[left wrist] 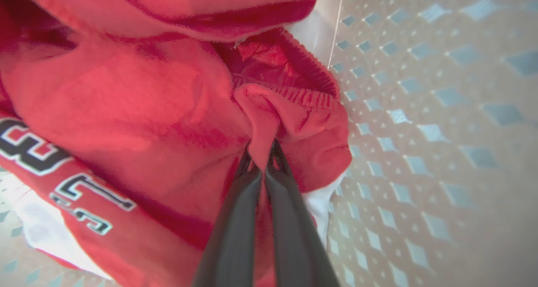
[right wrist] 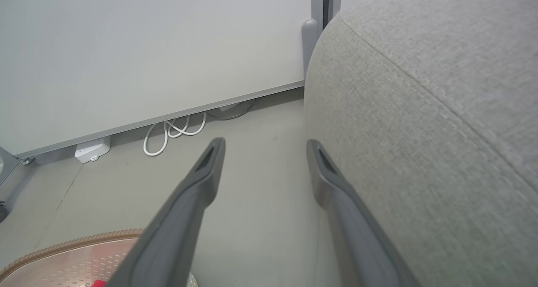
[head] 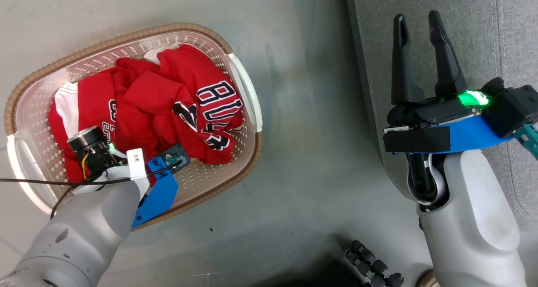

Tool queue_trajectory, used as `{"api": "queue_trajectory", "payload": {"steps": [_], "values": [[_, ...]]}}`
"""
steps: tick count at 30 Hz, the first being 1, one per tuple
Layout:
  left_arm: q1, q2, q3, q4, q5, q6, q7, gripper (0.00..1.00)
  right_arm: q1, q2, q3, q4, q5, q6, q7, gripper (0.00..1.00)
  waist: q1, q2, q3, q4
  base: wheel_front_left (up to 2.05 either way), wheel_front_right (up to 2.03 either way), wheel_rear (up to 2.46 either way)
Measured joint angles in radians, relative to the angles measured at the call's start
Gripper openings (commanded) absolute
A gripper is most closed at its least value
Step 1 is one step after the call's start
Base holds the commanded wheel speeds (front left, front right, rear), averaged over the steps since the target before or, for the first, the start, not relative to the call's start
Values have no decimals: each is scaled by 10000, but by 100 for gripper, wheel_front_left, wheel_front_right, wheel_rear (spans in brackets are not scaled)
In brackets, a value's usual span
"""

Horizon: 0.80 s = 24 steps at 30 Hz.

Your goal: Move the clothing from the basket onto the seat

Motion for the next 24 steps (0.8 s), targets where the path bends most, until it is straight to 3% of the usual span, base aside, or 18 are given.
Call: {"api": "queue_trajectory", "payload": {"steps": [13,24], "values": [[287,-721,-236,-462,-1212,0,-706,0,167,2,-274,130,-545,0,0,100,0,0,-858,517,0,0,0],[1099,-1356,-382,-1091,-1954,0,-2291,0,795,-94,-560,299,-1174,0,0,100,-2,0,-2372,1308,0,0,0]]}}
